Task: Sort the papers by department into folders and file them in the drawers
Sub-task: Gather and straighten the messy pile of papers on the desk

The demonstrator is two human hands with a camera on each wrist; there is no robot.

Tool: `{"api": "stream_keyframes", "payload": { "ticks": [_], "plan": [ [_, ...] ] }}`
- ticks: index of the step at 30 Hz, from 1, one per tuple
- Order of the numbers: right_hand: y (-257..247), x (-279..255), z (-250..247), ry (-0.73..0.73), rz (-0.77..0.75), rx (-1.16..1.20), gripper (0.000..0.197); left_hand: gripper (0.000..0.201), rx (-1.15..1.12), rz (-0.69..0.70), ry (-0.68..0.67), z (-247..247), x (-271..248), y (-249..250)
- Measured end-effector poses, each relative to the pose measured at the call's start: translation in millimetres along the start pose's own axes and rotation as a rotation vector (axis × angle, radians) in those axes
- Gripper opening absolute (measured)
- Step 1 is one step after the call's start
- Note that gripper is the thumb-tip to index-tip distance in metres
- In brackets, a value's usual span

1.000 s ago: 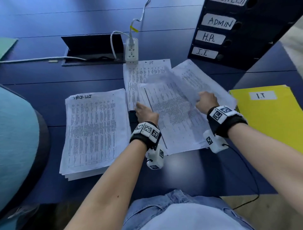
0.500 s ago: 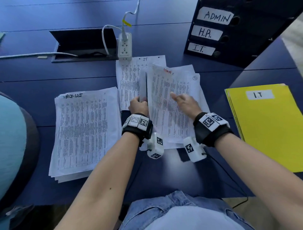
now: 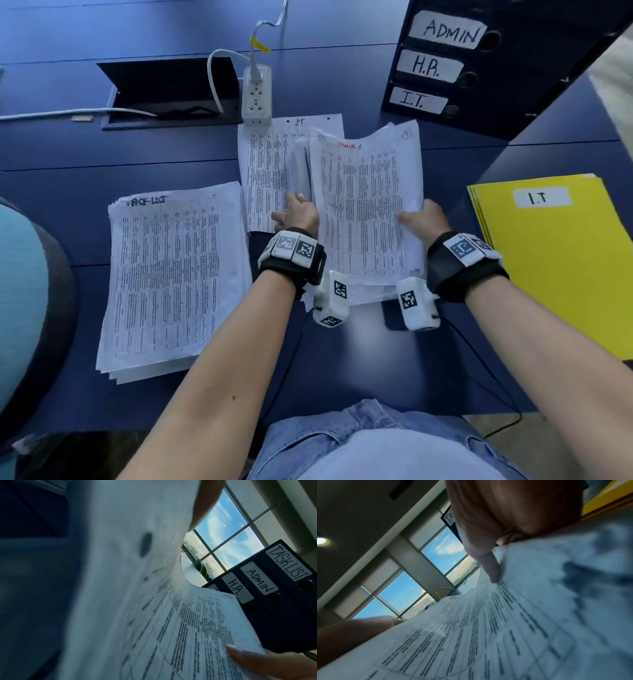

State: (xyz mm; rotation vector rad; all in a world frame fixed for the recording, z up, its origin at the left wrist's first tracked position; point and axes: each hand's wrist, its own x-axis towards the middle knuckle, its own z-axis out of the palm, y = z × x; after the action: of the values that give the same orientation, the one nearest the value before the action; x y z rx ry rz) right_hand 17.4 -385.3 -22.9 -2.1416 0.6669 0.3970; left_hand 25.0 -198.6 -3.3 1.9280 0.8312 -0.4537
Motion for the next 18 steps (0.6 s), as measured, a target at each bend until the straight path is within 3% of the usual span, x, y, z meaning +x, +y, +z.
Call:
{"api": "stream_keyframes", "payload": {
  "ticks": [4, 8, 9, 11, 15, 18],
  "plan": [
    [0, -11, -2, -0.002, -0.164, 0.137, 0.029, 0.067, 0.002, -0.016, -0.042, -5, 9, -5],
    [-13, -34, -21, -0.108, -0.307, 0.376, 0.031, 0.128, -0.067, 0.025, -0.111, -16, 8, -13],
    [-17, -40, -27, -0.123, -0.347, 0.414, 0.029, 0.134, -0.149, 0.073, -0.113, -19, 9, -14],
    [-29, -53, -41, -0.110, -0.434, 0.469, 0.032, 0.114, -0.396, 0.213, -0.089, -27, 5, -8],
    [-60, -77, -57, 0.028, -0.620, 0.596, 0.039, 0.048, -0.769, 0.601, -0.084, -57, -18, 28],
    [-78, -91, -57, 0.121, -0.726, 0.681, 0.042, 0.038, -0.838, 0.808, -0.047, -78, -36, 48]
  ]
}}
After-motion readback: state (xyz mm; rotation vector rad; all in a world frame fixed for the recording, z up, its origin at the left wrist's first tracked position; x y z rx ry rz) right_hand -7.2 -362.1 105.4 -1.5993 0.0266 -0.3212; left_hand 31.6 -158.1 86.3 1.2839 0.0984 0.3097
